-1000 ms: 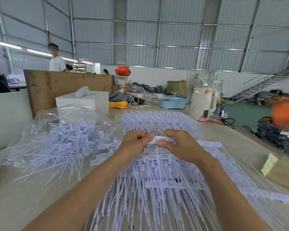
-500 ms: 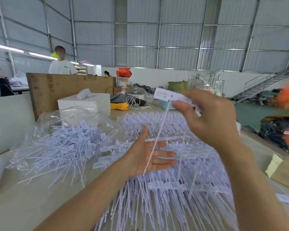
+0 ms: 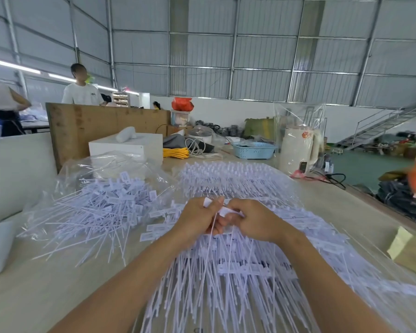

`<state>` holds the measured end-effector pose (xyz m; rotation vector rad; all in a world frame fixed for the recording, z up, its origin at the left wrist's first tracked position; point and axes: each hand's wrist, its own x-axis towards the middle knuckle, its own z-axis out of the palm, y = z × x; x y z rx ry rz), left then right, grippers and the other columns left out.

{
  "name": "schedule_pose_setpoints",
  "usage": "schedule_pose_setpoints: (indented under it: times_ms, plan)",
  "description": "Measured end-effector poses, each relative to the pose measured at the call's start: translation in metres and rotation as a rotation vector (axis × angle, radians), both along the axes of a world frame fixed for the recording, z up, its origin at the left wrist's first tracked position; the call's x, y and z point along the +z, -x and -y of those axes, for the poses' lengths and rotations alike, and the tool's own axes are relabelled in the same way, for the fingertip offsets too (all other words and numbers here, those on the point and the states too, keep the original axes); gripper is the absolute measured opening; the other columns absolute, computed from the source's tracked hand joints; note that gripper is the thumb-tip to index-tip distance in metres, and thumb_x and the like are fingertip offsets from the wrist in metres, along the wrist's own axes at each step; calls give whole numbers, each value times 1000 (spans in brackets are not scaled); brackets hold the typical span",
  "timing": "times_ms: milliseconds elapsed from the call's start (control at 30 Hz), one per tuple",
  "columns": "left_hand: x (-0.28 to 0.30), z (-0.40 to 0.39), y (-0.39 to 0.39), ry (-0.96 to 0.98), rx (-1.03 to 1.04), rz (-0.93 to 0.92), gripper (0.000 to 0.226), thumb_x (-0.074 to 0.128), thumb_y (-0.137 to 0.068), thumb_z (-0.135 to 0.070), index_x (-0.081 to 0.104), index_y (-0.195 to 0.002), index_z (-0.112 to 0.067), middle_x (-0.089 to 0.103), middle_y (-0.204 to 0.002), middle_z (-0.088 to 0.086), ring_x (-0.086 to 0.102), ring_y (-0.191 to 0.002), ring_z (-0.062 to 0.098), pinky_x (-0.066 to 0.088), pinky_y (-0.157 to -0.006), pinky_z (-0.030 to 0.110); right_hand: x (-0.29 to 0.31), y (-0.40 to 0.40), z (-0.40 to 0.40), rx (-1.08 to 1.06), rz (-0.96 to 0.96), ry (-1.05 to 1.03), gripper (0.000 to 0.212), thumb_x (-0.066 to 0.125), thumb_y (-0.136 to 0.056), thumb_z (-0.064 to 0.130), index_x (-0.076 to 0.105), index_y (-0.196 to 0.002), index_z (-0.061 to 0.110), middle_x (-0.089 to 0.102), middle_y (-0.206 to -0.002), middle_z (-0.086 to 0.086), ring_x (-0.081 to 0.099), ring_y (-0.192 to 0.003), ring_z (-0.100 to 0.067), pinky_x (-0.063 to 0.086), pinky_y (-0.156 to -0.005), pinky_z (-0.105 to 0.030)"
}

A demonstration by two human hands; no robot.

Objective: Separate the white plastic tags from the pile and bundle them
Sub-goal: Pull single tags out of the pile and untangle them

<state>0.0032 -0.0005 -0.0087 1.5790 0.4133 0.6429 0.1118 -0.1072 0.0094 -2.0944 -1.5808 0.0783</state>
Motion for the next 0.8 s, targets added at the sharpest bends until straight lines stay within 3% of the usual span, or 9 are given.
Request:
schedule_pose_setpoints:
  times_ms: [67, 167, 233, 433, 500, 600, 700, 733, 800]
  plan:
    - [0, 0, 2, -109, 37, -4, 28, 53, -96, -28, 60, -79, -7, 59, -47, 1, 52, -35, 11, 39, -38, 16, -5, 2, -1, 24, -89, -62, 28, 54, -94, 13, 48, -69, 25, 55, -73, 3, 51, -59, 0, 40, -63, -26]
    - [1, 1, 2, -268, 76, -71, 37, 48, -98, -30, 55, -70, -7, 56, -44, 0, 48, -31, 9, 34, -35, 14, -11, 4, -1, 57, -107, -139, 23, 57, -93, 21, 61, -72, 16, 65, -78, -5, 59, -73, -14, 45, -71, -32]
    - [1, 2, 2, -359, 106, -133, 42, 46, -99, -29, 53, -65, -6, 55, -44, 3, 46, -29, 8, 34, -35, 14, -12, 5, -1, 21, -43, -176, 20, 60, -91, 26, 67, -80, 11, 67, -81, -3, 60, -80, -20, 47, -76, -36]
    - [9, -1, 7, -386, 25, -278, 38, 46, -99, -20, 47, -63, -9, 52, -46, 5, 39, -26, 6, 30, -33, 13, -9, 8, 2, -30, 296, -121, 14, 57, -91, 27, 69, -100, 26, 70, -96, 3, 61, -90, -20, 47, -71, -30]
    - [12, -1, 8, -365, -8, -304, 37, 48, -98, -20, 47, -62, -9, 51, -42, 1, 38, -25, 7, 28, -32, 13, -6, 8, 3, -13, 306, -113, 16, 58, -91, 28, 69, -102, 27, 70, -98, 3, 61, -91, -19, 46, -71, -29]
    - [21, -7, 15, -140, -190, -260, 33, 53, -94, -21, 48, -62, -13, 45, -38, -2, 29, -25, 6, 20, -30, 11, 3, 9, 7, 49, 195, -173, 8, 64, -88, 26, 71, -92, 23, 68, -87, 10, 62, -86, -16, 47, -75, -31]
    - [31, -21, 28, 240, -582, -75, 35, 61, -86, -32, 53, -55, -17, 41, -38, -5, 30, -21, 2, 18, -24, 10, 14, 0, 17, 51, 30, -276, 9, 66, -87, 17, 70, -80, 20, 63, -74, 16, 61, -77, -12, 48, -75, -30]
    - [34, -24, 32, 372, -697, 22, 32, 64, -81, -32, 55, -55, -16, 43, -38, -4, 33, -21, 2, 19, -23, 10, 17, -4, 23, 58, -72, -327, 13, 66, -87, 14, 68, -76, 21, 63, -69, 17, 59, -69, -7, 49, -71, -26]
    - [35, -24, 28, 471, -672, 168, 31, 59, -83, -35, 58, -60, -13, 45, -41, -3, 35, -23, 1, 23, -23, 12, 23, -8, 34, 101, -310, -466, 17, 63, -88, 10, 67, -74, 20, 61, -62, 18, 48, -52, -1, 44, -57, -14]
